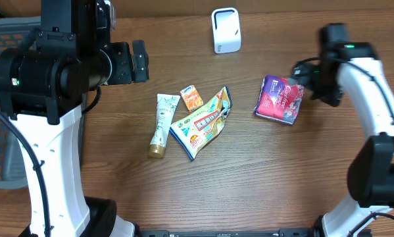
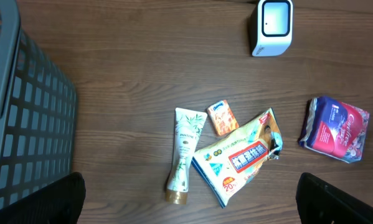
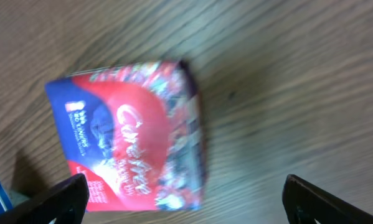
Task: Scan the item barcode
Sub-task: 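Carry the purple box to the white scanner and hold it there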
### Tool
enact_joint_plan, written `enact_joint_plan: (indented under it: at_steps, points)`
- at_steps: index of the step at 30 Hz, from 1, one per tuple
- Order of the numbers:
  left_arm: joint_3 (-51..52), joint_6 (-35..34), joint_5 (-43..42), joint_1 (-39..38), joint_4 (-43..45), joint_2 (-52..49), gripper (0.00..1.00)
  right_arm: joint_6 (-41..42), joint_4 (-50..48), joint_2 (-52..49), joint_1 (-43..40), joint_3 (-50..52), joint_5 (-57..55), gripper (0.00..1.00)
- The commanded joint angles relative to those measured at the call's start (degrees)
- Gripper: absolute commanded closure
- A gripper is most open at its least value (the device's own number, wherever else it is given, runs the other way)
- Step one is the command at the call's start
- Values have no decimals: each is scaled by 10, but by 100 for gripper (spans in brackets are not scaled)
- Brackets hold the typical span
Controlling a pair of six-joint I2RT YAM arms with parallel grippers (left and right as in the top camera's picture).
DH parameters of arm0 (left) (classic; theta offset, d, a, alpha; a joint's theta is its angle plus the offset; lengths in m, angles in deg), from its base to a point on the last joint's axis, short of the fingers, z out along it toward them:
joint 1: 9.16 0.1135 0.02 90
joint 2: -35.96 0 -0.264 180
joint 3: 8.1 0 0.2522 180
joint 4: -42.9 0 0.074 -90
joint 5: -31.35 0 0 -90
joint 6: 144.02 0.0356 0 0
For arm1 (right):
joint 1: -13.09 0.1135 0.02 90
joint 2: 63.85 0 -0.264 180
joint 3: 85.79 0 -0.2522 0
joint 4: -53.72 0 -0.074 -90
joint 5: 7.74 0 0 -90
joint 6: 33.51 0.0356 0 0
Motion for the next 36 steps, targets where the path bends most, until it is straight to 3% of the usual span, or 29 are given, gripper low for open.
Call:
enact_joint_plan:
  at_steps: [1, 7, 9, 10, 11, 25, 30, 36]
  points:
    - [-5, 3, -5, 0, 0, -2, 0, -102, -18, 1, -45, 17, 125, 0]
    - [-5, 3, -5, 0, 1, -2, 0, -120, -83, 1, -84, 90, 226, 1]
    - [-5, 3, -5, 0, 0, -2, 0, -124, -116, 1, -84, 118, 251, 4]
    - [-5, 3, -5, 0, 1, -2, 0, -123, -143, 1, -82, 141, 264, 11]
    - [-5, 3, -5, 0, 1, -2, 0, -123, -155, 1, -80, 152, 265, 17]
    - [-5, 3, -5, 0, 1, -2, 0, -107, -299, 0, -70, 274, 271, 30]
    - [-5, 3, -5, 0, 1, -2, 0, -79, -354, 0, -69, 295, 271, 44]
    - [-5, 3, -5, 0, 0, -2, 0, -62, -390, 0, -66, 311, 273, 48]
